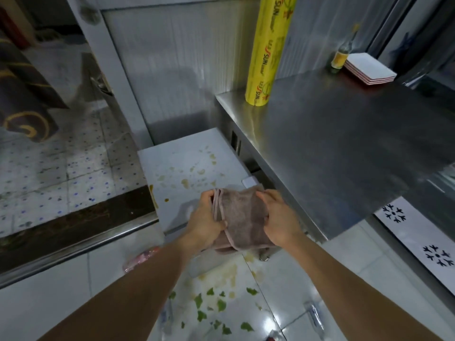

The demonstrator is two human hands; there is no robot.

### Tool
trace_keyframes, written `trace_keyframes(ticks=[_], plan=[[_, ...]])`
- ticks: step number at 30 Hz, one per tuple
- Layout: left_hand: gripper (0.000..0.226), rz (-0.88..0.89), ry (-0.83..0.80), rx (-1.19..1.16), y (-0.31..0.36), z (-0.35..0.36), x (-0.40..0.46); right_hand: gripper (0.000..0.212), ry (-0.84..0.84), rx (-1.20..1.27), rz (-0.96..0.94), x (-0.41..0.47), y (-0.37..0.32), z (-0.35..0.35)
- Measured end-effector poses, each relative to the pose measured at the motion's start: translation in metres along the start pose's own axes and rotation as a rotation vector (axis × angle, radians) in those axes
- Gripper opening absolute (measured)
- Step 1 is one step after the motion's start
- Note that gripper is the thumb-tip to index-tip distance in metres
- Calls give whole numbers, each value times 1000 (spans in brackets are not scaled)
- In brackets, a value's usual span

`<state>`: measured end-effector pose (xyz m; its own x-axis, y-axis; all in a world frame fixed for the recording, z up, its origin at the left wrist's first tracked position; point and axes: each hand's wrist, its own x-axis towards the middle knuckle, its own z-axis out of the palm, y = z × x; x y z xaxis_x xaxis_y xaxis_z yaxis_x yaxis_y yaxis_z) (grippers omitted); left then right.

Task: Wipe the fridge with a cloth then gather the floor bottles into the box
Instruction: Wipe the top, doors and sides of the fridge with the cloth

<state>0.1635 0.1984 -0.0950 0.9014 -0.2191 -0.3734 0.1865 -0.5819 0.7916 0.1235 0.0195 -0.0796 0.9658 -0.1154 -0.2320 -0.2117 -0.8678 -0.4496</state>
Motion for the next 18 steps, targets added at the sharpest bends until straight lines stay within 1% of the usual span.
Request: trace_keyframes(ticks=[2,4,7,8,9,11,13,15,17,18], plan=[[73,21,-4,7,7,7,27,72,28,-89,-10,26,7,-2],[76,33,-12,-12,11,14,54,74,56,-158,-43,54,11,-1],[79,-7,-72,-33,8,20,85,82,43,-258,-27,85,15,11],[76,-24,-96,29,3,20,91,84,14,-298,-2,90,16,17],[70,-26,-102,145,-1,18,95,85,-10,-334,20,92,17,25],[62,36,-47,368,-11,8,98,77,0,-344,41,94,18,42],[59,134,-24,434,-23,-4,98,64,51,-260,45,99,17,58],[60,221,-19,503,-32,-15,102,54,24,-219,45,114,18,71],[59,281,1,615,-40,-25,109,55,-53,-159,95,134,18,84],[57,303,11,660,-45,-28,112,56,-59,-148,126,141,17,93]])
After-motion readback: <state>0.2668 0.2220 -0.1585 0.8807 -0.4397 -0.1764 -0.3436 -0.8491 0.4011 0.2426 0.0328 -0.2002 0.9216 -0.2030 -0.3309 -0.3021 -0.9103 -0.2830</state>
